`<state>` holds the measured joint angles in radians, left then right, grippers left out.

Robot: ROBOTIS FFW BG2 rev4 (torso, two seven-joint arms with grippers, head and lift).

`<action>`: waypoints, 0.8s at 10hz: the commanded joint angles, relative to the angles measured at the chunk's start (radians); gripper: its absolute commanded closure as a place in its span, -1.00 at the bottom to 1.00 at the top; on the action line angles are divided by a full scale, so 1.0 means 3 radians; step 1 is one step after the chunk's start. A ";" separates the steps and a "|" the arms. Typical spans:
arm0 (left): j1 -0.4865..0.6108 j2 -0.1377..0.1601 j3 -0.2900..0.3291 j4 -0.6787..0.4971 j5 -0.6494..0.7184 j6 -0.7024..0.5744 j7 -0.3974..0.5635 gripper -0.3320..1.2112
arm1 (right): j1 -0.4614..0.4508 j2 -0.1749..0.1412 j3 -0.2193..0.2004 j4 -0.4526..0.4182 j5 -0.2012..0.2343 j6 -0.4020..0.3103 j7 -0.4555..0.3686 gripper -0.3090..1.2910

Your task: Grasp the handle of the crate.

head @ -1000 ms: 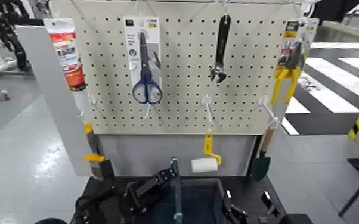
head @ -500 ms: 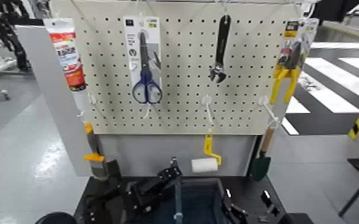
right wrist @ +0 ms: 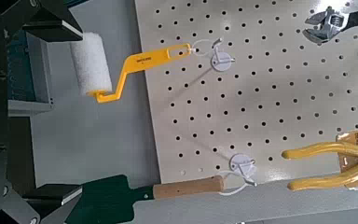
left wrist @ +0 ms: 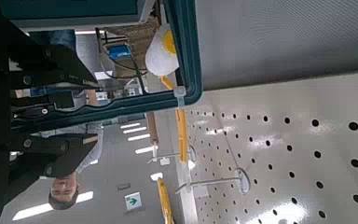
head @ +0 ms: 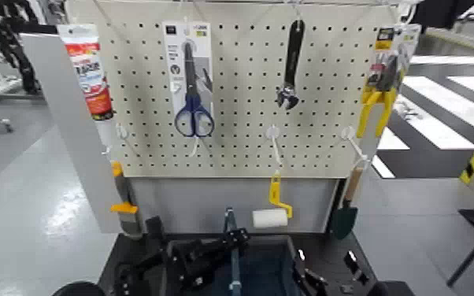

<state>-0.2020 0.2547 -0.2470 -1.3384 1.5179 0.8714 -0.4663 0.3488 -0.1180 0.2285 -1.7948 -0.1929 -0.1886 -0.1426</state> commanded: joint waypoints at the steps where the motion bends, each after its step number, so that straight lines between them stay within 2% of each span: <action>1: 0.0008 -0.0010 -0.0030 0.0038 0.0038 0.0005 -0.0010 0.96 | -0.0002 0.0000 0.0000 0.0005 -0.0012 0.0000 0.0000 -0.42; 8: 0.0065 -0.0020 -0.0107 -0.0069 0.0176 0.0071 -0.0041 0.96 | 0.0008 0.0005 -0.0005 0.0010 -0.0037 0.0005 0.0000 -0.42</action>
<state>-0.1857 0.2479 -0.2750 -1.3492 1.5641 0.8889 -0.4783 0.3511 -0.1166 0.2275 -1.7917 -0.2040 -0.1871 -0.1426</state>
